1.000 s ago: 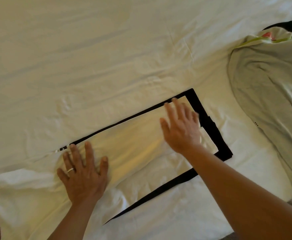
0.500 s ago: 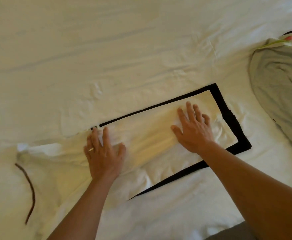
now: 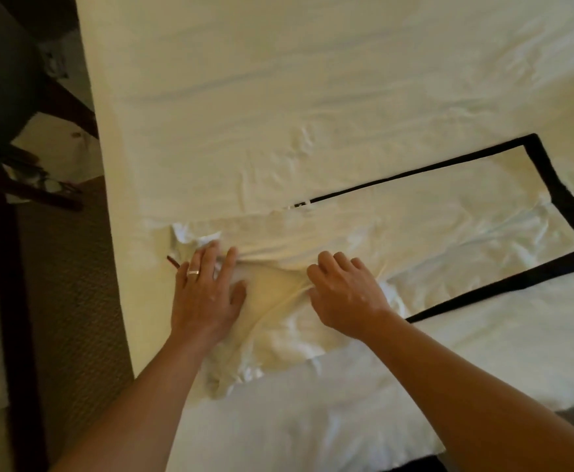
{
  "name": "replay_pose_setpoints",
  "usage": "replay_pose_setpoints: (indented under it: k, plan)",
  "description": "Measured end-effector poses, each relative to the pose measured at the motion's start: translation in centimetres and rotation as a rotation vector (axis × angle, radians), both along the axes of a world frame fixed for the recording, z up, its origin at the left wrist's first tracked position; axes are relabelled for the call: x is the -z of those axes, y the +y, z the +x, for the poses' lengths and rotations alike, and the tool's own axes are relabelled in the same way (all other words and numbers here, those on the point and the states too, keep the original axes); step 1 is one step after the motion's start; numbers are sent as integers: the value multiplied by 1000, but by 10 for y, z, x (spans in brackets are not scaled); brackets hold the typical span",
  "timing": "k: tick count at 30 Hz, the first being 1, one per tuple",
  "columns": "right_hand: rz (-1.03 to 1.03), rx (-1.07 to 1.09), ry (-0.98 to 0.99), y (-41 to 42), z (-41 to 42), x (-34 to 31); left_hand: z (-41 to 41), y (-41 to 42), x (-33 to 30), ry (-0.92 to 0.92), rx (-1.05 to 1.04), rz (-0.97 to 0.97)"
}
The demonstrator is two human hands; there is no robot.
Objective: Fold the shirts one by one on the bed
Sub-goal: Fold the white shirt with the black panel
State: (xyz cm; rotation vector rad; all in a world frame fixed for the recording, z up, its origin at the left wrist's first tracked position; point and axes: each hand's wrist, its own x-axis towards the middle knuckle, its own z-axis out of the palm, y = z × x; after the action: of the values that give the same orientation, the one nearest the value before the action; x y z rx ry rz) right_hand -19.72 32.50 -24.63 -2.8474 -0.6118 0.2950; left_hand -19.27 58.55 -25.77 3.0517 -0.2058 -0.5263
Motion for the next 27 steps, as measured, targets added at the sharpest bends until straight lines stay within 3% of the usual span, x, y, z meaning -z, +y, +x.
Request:
replay_pose_setpoints:
  k: [12,16,19,23,27]
  plan:
    - [110,100,48,-7,-11,12,15,-14,3,85,-221,61]
    - [285,196,57,-7,-3,10,13,-45,-3,-28,-153,-75]
    - [345,207,19,-8,4,13,14,-57,4,96,-218,-106]
    - [415,234,117,-12,3,16,21,-70,4,166,-394,-50]
    - [566,356,262,-30,10,7,20,-96,-5,49,-447,-56]
